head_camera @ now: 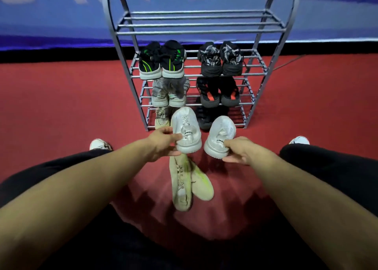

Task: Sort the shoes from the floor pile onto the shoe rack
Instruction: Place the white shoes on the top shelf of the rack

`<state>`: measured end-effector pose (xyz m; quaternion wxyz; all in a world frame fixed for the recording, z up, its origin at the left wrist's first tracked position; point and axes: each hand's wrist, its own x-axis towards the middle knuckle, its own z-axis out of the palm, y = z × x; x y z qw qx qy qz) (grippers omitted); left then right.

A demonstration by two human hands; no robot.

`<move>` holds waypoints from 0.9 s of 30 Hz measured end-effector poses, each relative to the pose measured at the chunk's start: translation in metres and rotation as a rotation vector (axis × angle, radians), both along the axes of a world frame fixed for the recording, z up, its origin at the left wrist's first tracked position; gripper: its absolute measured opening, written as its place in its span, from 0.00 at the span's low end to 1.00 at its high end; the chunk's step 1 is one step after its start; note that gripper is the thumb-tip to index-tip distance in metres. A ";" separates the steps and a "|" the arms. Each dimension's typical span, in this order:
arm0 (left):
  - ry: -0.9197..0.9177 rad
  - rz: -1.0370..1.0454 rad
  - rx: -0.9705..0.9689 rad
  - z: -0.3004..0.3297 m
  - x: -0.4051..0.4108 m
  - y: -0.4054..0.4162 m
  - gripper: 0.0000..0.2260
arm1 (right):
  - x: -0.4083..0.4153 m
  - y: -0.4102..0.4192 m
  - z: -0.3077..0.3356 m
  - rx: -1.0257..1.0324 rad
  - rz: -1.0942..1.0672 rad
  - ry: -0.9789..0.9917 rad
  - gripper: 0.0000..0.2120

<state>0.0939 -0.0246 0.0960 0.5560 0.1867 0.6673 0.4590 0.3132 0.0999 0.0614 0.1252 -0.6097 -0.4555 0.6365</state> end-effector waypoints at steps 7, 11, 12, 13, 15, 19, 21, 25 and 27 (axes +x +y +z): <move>0.057 0.006 0.146 0.072 0.009 -0.040 0.21 | 0.021 -0.035 0.116 0.310 0.128 0.050 0.05; 0.133 0.037 0.250 0.121 0.021 -0.045 0.19 | 0.033 -0.041 0.179 0.459 0.092 0.135 0.02; 0.148 0.045 0.273 0.133 0.023 -0.043 0.19 | 0.033 -0.040 0.191 0.494 0.086 0.160 0.03; 0.160 0.050 0.296 0.145 0.024 -0.039 0.18 | 0.033 -0.037 0.202 0.522 0.077 0.183 0.05; 0.176 0.058 0.340 0.168 0.021 -0.030 0.15 | 0.029 -0.029 0.222 0.557 0.046 0.214 0.03; 0.188 0.089 0.401 0.197 0.007 0.006 0.15 | 0.013 0.007 0.250 0.565 -0.036 0.264 0.03; 0.180 0.109 0.419 0.204 0.001 0.031 0.17 | 0.004 0.032 0.259 0.559 -0.074 0.302 0.03; 0.189 0.166 0.421 0.211 -0.010 0.089 0.17 | -0.012 0.085 0.270 0.589 -0.134 0.290 0.05; 0.206 0.182 0.423 0.210 -0.015 0.123 0.17 | -0.021 0.115 0.274 0.612 -0.153 0.251 0.06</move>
